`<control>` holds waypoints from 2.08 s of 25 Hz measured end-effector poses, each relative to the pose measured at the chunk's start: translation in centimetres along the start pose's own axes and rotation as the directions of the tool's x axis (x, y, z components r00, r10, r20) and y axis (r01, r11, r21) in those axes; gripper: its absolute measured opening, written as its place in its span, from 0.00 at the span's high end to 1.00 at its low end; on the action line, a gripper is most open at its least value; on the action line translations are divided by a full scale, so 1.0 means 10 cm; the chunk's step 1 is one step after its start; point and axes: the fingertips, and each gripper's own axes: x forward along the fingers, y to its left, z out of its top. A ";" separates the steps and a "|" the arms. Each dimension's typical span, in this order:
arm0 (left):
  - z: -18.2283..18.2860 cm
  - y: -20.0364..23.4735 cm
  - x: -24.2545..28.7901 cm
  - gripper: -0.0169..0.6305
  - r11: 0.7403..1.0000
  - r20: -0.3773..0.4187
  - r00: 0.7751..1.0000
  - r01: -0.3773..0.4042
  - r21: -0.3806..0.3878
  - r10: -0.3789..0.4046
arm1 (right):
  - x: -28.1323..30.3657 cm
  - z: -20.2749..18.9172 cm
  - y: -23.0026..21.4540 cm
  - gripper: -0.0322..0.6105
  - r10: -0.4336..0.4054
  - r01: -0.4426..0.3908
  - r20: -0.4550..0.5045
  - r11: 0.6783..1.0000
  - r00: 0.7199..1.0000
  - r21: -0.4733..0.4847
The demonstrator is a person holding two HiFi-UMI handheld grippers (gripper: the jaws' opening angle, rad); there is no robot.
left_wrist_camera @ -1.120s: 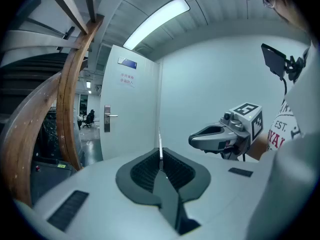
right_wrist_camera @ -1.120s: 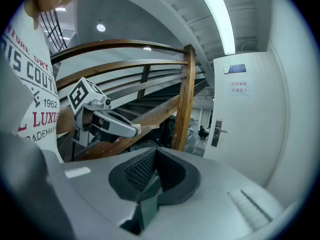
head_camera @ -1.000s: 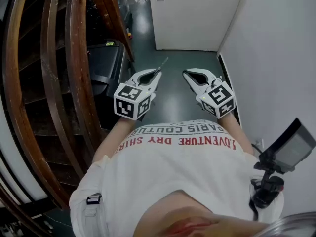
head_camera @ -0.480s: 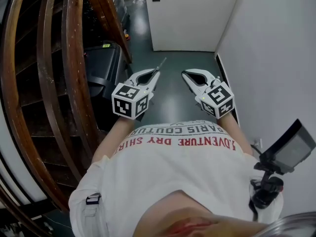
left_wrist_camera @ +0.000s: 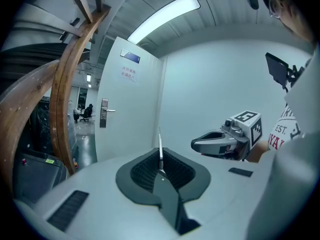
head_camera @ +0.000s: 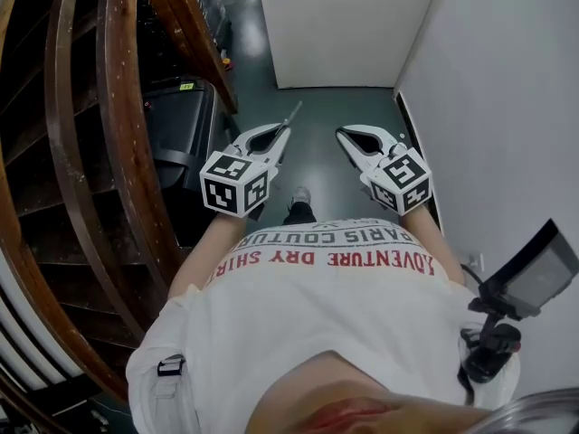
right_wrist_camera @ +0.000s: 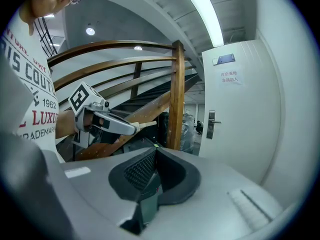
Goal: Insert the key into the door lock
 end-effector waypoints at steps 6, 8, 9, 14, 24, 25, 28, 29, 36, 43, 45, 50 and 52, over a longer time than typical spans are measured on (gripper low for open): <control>0.16 0.54 0.67 0.94 1.000 -0.015 0.999 0.030 -0.007 -0.030 | 0.54 -0.03 -0.69 0.95 -0.027 0.028 -0.014 0.999 1.000 0.033; 0.26 0.82 0.94 0.94 0.999 -0.018 0.999 0.036 -0.010 -0.036 | 0.82 -0.01 -0.98 0.95 -0.033 0.034 -0.015 0.999 0.999 0.041; 0.32 0.97 1.09 0.94 0.999 -0.018 0.999 0.039 -0.013 -0.040 | 0.96 0.00 -1.13 0.95 -0.036 0.037 -0.017 0.998 0.999 0.046; 0.70 1.83 1.88 0.94 0.998 -0.018 0.999 0.050 -0.037 -0.051 | 1.73 0.13 -2.01 0.95 -0.053 0.055 -0.030 0.996 0.998 0.070; 1.51 3.19 2.93 0.94 0.999 0.001 0.999 0.043 -0.026 -0.043 | 2.95 0.60 -3.30 0.95 -0.073 0.073 -0.001 0.995 0.997 0.064; 1.56 3.22 2.94 0.94 0.999 0.005 0.999 0.049 -0.024 -0.049 | 2.97 0.64 -3.32 0.95 -0.079 0.079 0.000 0.995 0.997 0.059; 1.62 3.38 3.12 0.94 0.998 0.008 0.999 0.050 -0.026 -0.050 | 3.10 0.62 -3.50 0.95 -0.085 0.085 -0.001 0.995 0.996 0.046; 1.60 3.46 3.23 0.94 0.999 0.006 0.999 0.045 -0.032 -0.045 | 3.18 0.57 -3.59 0.95 -0.082 0.082 -0.006 0.996 0.997 0.042; 1.52 3.78 3.80 0.94 0.996 -0.011 1.000 0.027 -0.080 -0.028 | 3.49 0.44 -4.17 0.95 -0.061 0.062 -0.018 0.997 0.998 0.037; 1.57 4.15 4.36 0.94 0.990 -0.021 0.999 -0.031 -0.136 0.028 | 3.93 0.42 -4.91 0.95 -0.008 0.009 -0.021 1.000 1.000 0.028; 1.60 4.27 4.52 0.94 0.986 -0.017 0.999 -0.049 -0.157 0.047 | 4.07 0.43 -5.14 0.95 0.006 -0.006 -0.022 1.000 1.000 0.022; 1.66 4.53 4.91 0.94 0.978 -0.022 0.997 -0.079 -0.194 0.076 | 4.46 0.45 -5.72 0.93 0.017 -0.017 -0.017 1.000 1.000 -0.002; 1.66 4.62 5.04 0.94 0.975 -0.027 0.996 -0.087 -0.204 0.083 | 4.65 0.47 -5.93 0.91 0.024 -0.024 -0.004 1.000 1.000 -0.008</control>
